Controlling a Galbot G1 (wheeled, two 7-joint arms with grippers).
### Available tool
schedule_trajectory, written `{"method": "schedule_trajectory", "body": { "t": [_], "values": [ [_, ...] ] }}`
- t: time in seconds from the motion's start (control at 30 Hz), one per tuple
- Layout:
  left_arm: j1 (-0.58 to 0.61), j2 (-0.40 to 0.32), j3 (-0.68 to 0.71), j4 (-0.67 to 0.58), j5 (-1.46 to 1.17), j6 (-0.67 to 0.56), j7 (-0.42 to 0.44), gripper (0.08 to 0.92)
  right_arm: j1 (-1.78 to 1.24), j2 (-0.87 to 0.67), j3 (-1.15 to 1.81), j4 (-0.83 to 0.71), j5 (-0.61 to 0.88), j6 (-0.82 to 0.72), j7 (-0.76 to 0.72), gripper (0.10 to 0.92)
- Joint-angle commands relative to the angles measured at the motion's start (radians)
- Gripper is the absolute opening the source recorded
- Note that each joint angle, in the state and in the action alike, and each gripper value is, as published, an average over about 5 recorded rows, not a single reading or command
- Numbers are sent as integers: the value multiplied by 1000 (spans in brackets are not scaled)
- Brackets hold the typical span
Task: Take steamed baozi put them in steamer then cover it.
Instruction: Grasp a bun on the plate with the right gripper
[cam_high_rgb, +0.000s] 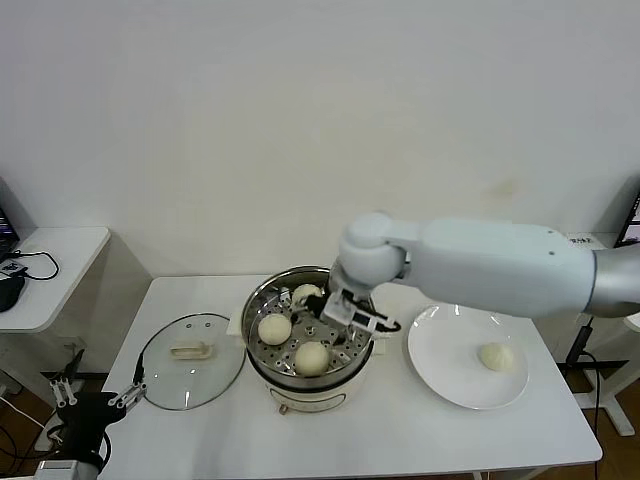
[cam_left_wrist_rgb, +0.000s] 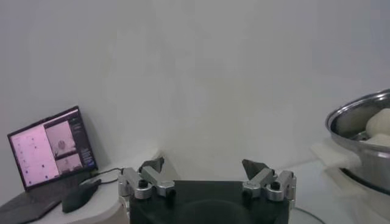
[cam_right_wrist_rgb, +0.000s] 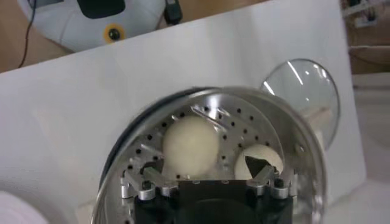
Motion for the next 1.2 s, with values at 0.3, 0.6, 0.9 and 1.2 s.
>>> {"method": "schedule_trajectory", "body": {
  "t": [0.3,0.6,0.9,1.2],
  "values": [
    [-8,27,14,-15,0,3,4,823,-31,-461,160,72,127,-371,-6,823],
    [-12,40,42,-16,7,4,5,823,-344,-668,315,9,-21,-361,-15,823],
    [-3,50,45,-23,16,9,7,823,-901,-712,787,-153,-171,-308,-37,823],
    [3,40,45,-20,23,11,7,823,-975,-590,860,-350,-272,-252,-51,823]
  ]
}}
